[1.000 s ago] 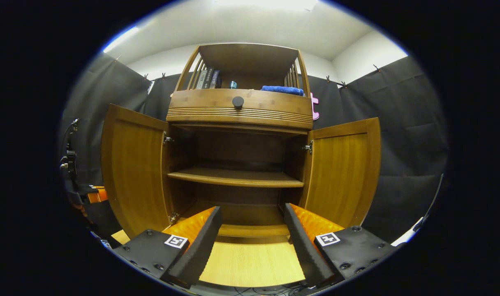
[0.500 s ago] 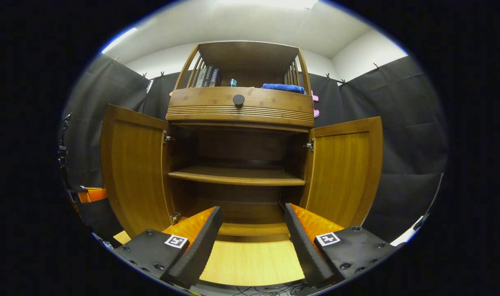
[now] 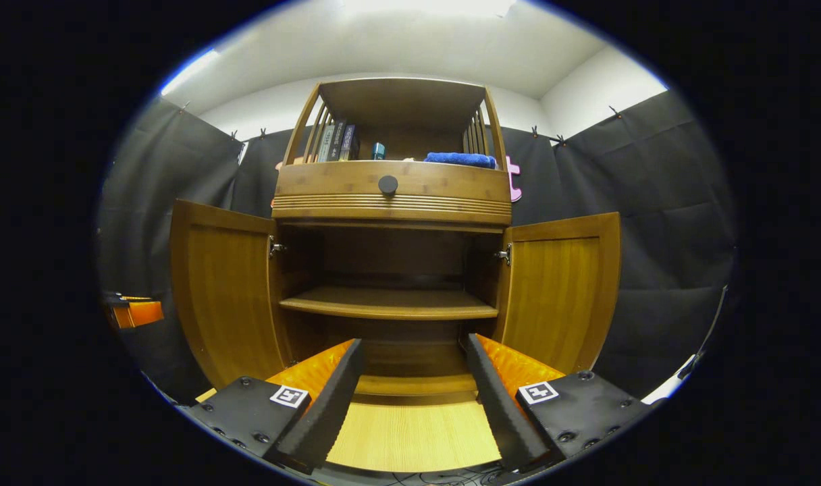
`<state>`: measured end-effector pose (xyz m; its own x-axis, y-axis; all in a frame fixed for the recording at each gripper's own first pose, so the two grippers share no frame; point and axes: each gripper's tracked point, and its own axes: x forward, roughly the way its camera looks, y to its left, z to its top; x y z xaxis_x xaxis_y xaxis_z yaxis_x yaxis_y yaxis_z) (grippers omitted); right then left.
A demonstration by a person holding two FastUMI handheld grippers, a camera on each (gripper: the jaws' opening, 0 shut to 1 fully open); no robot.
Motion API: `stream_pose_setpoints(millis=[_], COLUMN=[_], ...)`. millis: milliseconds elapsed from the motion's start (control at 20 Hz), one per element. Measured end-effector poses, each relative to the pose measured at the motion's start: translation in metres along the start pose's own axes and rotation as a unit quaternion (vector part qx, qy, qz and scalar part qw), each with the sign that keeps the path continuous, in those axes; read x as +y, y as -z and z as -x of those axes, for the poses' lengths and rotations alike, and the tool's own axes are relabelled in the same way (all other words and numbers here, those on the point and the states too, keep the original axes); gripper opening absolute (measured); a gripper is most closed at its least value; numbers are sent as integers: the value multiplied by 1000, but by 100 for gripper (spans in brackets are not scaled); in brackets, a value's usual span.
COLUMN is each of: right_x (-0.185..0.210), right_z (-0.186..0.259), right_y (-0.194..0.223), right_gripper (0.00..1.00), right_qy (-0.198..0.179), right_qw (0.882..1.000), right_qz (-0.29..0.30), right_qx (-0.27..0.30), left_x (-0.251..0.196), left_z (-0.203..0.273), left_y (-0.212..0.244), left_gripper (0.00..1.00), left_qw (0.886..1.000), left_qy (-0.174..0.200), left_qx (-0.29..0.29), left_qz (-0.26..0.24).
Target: Open the right door of the double-door shoe cabinet with the right hand, and open the left door with the left hand.
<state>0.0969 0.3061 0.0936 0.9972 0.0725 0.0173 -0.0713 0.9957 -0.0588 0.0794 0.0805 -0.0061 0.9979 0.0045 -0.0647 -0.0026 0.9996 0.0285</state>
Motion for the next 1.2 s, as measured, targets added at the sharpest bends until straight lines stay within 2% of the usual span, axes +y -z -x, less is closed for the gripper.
stream_pose_setpoints(millis=[50, 100, 150, 300, 450, 650, 700, 750, 1200], right_x=[-1, -2, -3, -12, -22, -33, -36, -38, -28], right_z=[2, 2, 3, 7, 10, 13, 13, 14, 16], right_y=[-4, -7, -9, -18, -17, -14, -13, -13, -10], right_gripper=[98, 94, 98, 94, 98, 98, 94, 98, 94], right_qy=[0, 0, 1, 11, 19, 30, 32, 34, 29], right_qw=[1000, 1000, 1000, 1000, 1000, 999, 999, 999, 1000], right_qz=[-1, -1, 0, 5, 5, 0, -1, -2, 7], right_qx=[-2, -4, -7, -13, -15, -13, -12, -12, -8], left_x=[-1, -4, -6, -10, -16, -17, -16, -16, -12], left_z=[0, 2, 0, 3, 3, 3, 4, 4, 3], left_y=[-3, -7, -9, -14, -14, -16, -16, -16, -17], left_gripper=[42, 43, 48, 60, 80, 87, 88, 89, 90], left_qw=[1000, 1000, 1000, 1000, 1000, 1000, 1000, 1000, 1000], left_qy=[-1, 0, 1, 6, 7, 6, 6, 5, -7], left_qx=[-3, -6, -10, -16, -17, -18, -19, -21, -24], left_qz=[3, 4, 4, -1, -2, -7, -10, -13, -19])
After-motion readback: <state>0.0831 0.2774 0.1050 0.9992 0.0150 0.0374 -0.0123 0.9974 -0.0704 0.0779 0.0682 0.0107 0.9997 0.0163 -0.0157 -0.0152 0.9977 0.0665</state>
